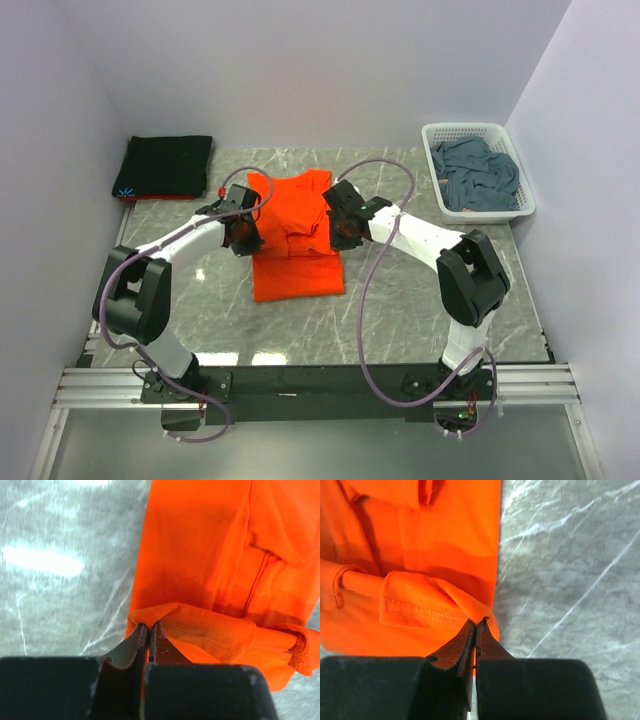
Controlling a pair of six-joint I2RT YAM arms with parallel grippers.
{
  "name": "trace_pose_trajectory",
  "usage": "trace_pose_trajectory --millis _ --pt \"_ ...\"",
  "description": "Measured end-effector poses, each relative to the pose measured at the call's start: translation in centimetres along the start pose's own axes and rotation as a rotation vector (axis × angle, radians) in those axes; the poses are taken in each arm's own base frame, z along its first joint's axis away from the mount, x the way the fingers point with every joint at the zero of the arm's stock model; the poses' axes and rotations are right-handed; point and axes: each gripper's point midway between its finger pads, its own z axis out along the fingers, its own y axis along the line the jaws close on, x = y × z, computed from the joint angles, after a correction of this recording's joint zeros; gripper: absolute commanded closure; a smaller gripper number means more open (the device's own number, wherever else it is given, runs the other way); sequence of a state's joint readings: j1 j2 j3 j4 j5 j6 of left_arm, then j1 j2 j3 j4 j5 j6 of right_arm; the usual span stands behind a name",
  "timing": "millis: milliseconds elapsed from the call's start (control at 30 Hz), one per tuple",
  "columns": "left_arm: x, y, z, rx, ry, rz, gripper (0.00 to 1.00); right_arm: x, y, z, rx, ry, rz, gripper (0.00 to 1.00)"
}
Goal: Fold and stack the t-shirts
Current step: Fold the tshirt
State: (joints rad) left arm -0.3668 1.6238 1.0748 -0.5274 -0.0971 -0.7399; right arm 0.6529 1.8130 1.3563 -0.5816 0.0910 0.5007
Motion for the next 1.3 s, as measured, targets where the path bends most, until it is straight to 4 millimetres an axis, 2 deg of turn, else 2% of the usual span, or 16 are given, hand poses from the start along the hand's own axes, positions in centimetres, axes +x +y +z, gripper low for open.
trace_pose_trajectory --millis 333,733,933,1033,1167,1233,1267,1300 --pt "-1.6 -0.4 1.6 0.004 -0.028 0.005 0.99 -1.1 -1.5 2.0 0.034 -0.002 0.027 1.00" --pt "-2.3 -0.6 2.5 0.003 -0.049 -0.001 0.99 -2.2 -1.5 2.6 0.031 -0.029 0.036 1.00" --pt "-2.4 -0.2 3.3 -0.013 -0.056 -0.005 0.99 -2.4 -1.4 4.1 0.033 -0.027 0.039 1.00" --pt "-2.3 -0.1 4.1 -0.024 -0.054 -0.005 0.93 -2.2 -1.5 4.9 0.036 -0.022 0.039 1.00" --pt "-2.1 0.2 4.8 -0.038 -0.049 -0.006 0.70 -2.0 -1.7 5.7 0.042 -0.016 0.038 0.85" --pt "-2.4 0.3 4.8 -0.045 -0.061 -0.009 0.63 -2.1 -1.8 5.7 0.043 -0.016 0.033 0.78" --pt "-2.6 0.4 4.7 -0.049 -0.068 -0.012 0.55 -2.2 -1.8 5.7 0.042 -0.020 0.030 0.70" --pt "-2.8 0.6 4.5 -0.055 -0.077 -0.012 0.51 -2.3 -1.9 5.6 0.042 -0.024 0.028 0.66"
